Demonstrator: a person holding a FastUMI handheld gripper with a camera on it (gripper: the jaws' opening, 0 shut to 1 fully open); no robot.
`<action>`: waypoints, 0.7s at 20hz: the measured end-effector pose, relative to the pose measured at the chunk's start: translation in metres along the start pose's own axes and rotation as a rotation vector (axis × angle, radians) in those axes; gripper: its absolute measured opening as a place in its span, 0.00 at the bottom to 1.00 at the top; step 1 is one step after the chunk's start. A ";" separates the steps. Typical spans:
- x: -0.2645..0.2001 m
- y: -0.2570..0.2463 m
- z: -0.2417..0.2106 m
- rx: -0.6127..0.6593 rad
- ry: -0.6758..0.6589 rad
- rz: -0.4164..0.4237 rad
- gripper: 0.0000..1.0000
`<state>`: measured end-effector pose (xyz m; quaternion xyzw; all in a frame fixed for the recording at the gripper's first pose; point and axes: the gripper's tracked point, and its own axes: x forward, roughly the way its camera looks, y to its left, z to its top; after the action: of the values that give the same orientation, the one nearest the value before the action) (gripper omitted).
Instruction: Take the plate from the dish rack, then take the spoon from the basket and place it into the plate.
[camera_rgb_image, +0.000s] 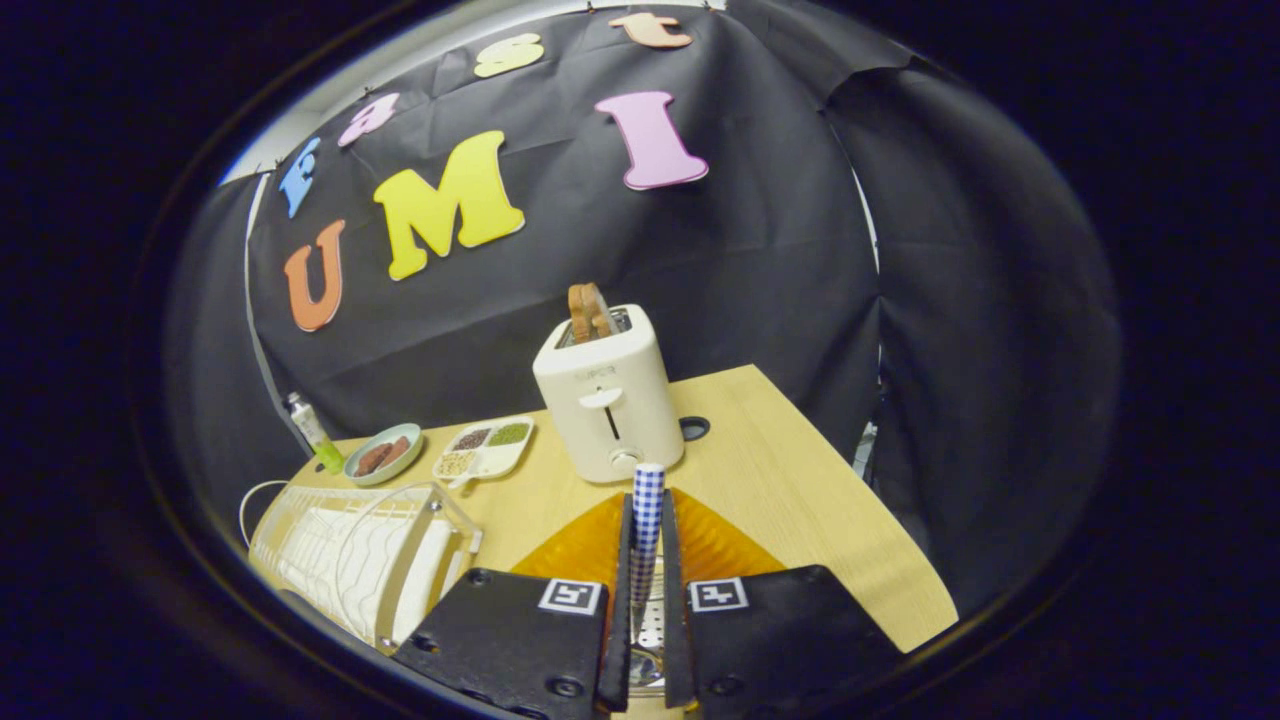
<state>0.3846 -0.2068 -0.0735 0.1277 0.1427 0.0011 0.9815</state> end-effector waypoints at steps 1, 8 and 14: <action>-0.001 0.000 0.005 -0.002 -0.035 -0.008 0.18; -0.061 0.027 0.058 -0.076 -0.216 -0.038 0.17; -0.143 0.070 0.074 -0.118 -0.318 -0.038 0.17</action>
<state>0.2709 -0.1636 0.0528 0.0655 -0.0124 -0.0291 0.9973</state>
